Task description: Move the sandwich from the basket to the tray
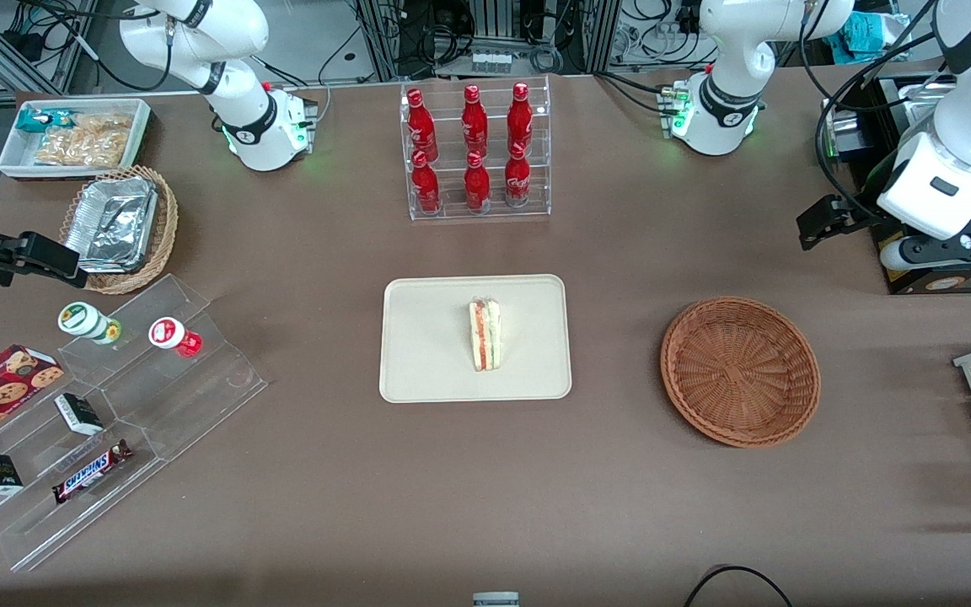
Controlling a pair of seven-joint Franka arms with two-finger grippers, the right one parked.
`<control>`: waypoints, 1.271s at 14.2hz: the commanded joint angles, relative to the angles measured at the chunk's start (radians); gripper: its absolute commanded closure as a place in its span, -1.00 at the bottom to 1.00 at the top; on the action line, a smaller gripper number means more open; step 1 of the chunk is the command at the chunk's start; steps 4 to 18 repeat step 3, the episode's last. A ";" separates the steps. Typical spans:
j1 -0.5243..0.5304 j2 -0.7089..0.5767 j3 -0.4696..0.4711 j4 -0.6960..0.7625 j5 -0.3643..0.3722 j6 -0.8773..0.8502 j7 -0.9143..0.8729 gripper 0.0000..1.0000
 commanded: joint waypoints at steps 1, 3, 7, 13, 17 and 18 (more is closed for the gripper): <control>0.008 -0.002 -0.006 0.022 -0.004 0.000 -0.001 -1.00; 0.008 -0.002 -0.006 0.024 -0.004 0.000 -0.001 -1.00; 0.008 -0.002 -0.006 0.024 -0.004 0.000 -0.001 -1.00; 0.008 -0.002 -0.006 0.024 -0.004 0.000 -0.001 -1.00; 0.008 -0.002 -0.006 0.024 -0.004 0.000 -0.001 -1.00; 0.008 -0.002 -0.006 0.024 -0.004 0.000 -0.001 -1.00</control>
